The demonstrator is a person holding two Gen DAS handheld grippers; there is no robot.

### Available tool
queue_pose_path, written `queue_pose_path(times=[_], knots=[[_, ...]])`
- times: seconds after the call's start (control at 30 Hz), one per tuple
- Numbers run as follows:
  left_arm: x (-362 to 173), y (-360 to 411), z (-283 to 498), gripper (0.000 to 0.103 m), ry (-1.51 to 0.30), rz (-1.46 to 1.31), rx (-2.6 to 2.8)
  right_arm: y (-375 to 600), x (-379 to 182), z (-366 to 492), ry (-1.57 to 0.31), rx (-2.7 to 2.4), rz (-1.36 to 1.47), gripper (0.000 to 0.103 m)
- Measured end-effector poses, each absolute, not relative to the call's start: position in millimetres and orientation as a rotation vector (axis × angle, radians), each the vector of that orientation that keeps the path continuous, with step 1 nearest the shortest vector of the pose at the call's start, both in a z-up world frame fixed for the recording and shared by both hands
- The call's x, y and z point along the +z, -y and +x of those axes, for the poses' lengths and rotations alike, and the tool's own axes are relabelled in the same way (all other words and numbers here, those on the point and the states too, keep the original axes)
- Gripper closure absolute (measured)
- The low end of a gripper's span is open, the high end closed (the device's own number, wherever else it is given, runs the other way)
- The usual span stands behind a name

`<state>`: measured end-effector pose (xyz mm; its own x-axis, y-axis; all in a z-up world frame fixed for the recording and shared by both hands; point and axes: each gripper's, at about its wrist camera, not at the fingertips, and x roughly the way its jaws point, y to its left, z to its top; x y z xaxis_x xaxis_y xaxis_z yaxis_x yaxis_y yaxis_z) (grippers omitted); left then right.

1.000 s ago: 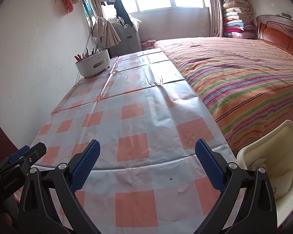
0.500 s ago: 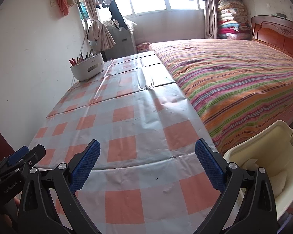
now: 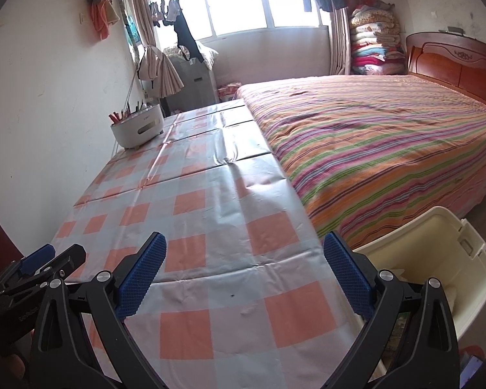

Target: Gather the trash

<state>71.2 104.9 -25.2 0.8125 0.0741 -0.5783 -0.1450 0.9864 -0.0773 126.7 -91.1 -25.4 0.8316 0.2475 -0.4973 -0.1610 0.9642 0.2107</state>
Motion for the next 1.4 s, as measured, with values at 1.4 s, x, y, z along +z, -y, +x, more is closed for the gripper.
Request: queue_pose_path(times=[1.4], knots=[[-25.6,16.1,85.8,0.022,-0.6,0.064,-0.085,189.1,-19.8,96.2,-0.482,0.059,0.207,0.007]])
